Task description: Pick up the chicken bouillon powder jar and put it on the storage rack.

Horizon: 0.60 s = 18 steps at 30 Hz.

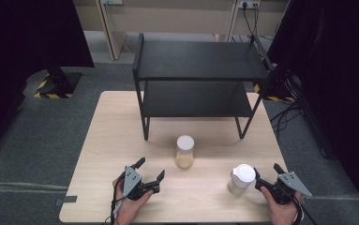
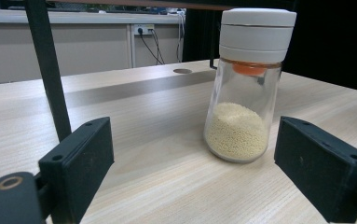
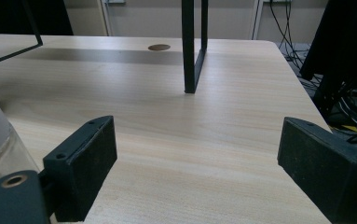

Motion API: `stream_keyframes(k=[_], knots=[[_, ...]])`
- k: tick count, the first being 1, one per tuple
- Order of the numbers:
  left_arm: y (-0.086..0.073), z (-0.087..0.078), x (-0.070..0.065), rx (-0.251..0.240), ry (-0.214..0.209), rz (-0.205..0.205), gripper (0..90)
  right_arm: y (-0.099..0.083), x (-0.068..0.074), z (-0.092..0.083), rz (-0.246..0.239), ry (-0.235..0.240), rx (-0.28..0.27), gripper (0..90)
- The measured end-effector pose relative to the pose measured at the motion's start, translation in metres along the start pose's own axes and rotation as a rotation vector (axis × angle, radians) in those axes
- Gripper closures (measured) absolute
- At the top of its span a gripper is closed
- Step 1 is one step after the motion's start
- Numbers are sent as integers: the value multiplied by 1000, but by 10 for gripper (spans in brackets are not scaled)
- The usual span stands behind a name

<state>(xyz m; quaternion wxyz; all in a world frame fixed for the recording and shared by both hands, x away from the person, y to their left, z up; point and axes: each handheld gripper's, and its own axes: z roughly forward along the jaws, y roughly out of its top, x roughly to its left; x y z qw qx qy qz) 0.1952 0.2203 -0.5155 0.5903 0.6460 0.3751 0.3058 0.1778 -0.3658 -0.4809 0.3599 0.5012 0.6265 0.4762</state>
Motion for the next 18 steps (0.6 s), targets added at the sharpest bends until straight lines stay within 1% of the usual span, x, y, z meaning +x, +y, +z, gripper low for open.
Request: stream_keyframes(k=[5,7,8,10,14,18], knots=[[1,2,0,0,-11,-5,112,0,0,0,-2,0,1,117],[3,4,0,-5,-25,3,112,1,0,0,1,2,3,116],[3,4,0,-5,-25,3,112,1,0,0,1,2,3,116],[7,8,-2,-16,-42,9,112,1,-1,0,1,2,3,116],[10,14,-4,-29,-58,7,112,1,0,0,0,1,5,116],[15,24,-6,-37,-78,20,112,1,0,1,-1,1,8,115]])
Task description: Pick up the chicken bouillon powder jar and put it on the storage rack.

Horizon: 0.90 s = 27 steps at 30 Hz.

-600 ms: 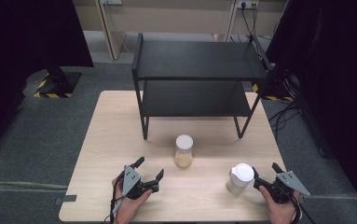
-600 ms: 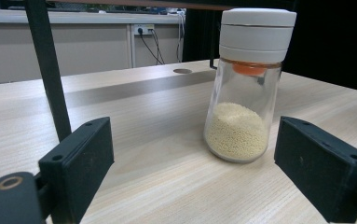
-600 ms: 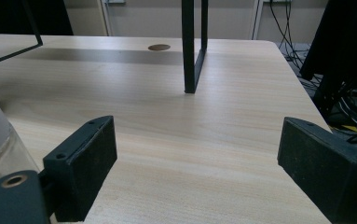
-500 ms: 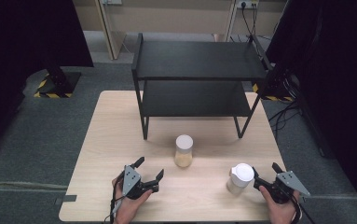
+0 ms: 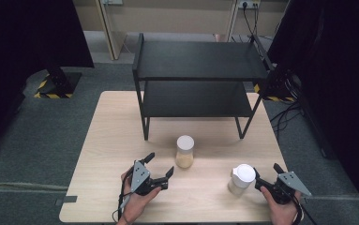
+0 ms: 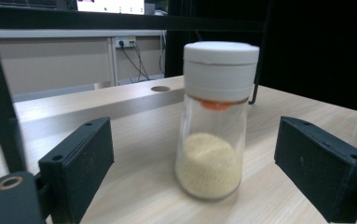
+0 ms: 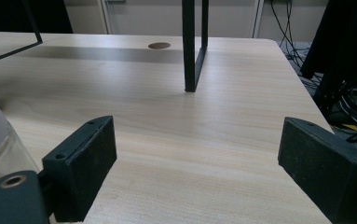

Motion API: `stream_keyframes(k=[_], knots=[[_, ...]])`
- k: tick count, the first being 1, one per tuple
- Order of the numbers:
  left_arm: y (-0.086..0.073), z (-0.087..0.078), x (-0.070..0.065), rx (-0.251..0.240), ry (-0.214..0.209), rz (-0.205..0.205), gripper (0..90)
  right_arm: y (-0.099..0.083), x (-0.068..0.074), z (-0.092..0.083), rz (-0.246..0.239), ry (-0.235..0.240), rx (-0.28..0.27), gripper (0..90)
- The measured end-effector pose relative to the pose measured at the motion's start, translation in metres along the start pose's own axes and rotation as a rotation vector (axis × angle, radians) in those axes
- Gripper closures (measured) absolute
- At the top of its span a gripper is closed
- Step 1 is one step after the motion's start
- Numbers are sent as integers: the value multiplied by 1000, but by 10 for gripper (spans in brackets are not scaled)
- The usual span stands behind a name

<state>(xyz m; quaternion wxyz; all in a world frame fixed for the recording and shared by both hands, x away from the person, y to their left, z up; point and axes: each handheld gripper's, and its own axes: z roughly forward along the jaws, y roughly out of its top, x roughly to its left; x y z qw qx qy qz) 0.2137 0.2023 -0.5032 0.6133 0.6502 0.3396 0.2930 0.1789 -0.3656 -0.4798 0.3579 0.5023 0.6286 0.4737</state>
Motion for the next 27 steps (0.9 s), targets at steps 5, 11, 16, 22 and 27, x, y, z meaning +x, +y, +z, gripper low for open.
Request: stream_keyframes(k=[5,11,16,22,27], knots=[[3,18,0,-3,-14,-4,112,0,-1,0,4,2,1,114],[6,38,-1,8,-35,-6,119,0,-1,0,6,3,2,114],[11,50,-2,5,-43,-6,129,0,-2,0,7,5,2,113],[16,62,-2,3,-51,-3,159,1,-2,1,8,7,5,113],[21,72,-4,1,-66,11,196,1,-2,1,7,8,6,113]])
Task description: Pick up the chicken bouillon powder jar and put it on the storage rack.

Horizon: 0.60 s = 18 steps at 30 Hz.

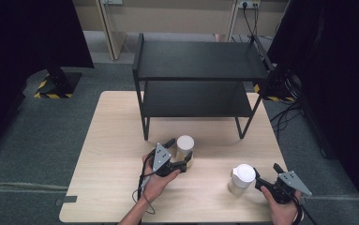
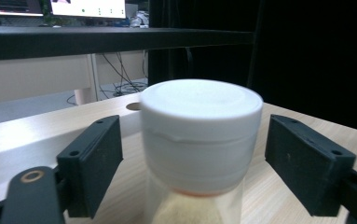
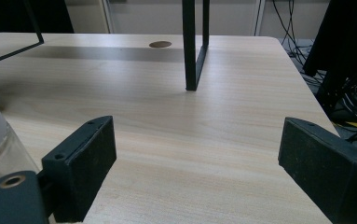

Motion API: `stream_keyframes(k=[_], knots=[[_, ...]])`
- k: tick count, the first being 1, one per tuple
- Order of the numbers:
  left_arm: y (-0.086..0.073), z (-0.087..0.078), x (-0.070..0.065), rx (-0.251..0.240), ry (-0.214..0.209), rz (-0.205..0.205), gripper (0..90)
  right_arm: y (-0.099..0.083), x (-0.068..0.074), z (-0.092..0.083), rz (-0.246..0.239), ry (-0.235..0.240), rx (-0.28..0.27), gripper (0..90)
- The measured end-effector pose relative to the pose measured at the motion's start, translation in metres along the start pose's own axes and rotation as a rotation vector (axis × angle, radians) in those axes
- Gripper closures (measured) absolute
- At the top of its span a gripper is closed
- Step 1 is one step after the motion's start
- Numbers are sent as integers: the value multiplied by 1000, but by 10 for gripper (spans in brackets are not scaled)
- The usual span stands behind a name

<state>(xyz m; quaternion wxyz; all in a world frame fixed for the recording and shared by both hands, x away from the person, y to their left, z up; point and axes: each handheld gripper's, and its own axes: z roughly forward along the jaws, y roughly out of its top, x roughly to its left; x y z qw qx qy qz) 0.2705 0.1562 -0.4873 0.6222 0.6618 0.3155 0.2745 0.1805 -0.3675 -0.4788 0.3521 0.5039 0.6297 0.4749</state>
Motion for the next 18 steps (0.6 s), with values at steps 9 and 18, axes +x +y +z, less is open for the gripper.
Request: stream_keyframes(k=[9,18], knots=[[3,10,0,12,0,17,257,0,-1,0,0,3,0,113],[-2,12,0,9,-3,34,331,0,0,0,-3,3,1,113]])
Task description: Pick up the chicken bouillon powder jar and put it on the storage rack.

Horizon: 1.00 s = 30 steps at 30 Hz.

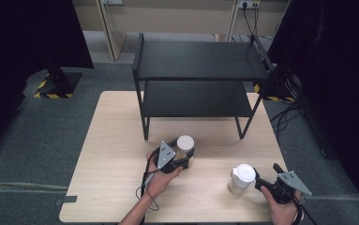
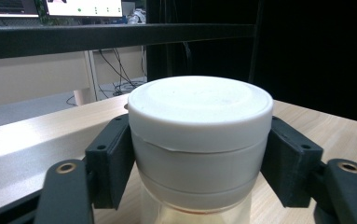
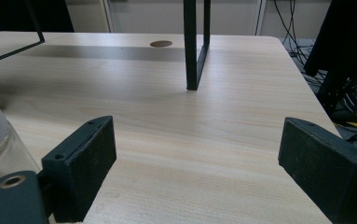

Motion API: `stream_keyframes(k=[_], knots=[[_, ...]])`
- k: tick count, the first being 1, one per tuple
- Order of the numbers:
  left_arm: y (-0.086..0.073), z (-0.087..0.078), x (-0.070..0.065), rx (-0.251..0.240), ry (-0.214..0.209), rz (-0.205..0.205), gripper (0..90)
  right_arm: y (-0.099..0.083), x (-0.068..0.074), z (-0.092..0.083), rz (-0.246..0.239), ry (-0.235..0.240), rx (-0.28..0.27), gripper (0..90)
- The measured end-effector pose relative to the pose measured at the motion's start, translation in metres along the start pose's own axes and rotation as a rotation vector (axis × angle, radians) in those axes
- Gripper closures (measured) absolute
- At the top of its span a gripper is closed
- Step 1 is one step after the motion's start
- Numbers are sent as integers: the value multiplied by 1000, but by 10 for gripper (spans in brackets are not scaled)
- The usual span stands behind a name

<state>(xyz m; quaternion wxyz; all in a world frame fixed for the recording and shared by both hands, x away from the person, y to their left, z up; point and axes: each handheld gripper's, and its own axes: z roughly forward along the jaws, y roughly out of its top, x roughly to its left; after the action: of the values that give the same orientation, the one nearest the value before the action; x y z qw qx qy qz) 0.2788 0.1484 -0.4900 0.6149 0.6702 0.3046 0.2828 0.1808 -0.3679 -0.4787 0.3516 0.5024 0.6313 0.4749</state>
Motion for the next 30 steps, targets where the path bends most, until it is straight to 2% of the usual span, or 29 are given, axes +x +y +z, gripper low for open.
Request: stream_keyframes(k=[8,17,20,30], knots=[[-1,-1,-3,-4,14,-9,336,-1,0,0,4,0,-3,112],[4,-10,-6,-9,32,-24,336,0,-1,0,9,2,-2,112],[9,-16,-8,-14,40,-13,337,0,-1,0,10,1,-1,112],[31,-34,-10,-76,80,6,337,0,0,0,4,-1,-2,112]])
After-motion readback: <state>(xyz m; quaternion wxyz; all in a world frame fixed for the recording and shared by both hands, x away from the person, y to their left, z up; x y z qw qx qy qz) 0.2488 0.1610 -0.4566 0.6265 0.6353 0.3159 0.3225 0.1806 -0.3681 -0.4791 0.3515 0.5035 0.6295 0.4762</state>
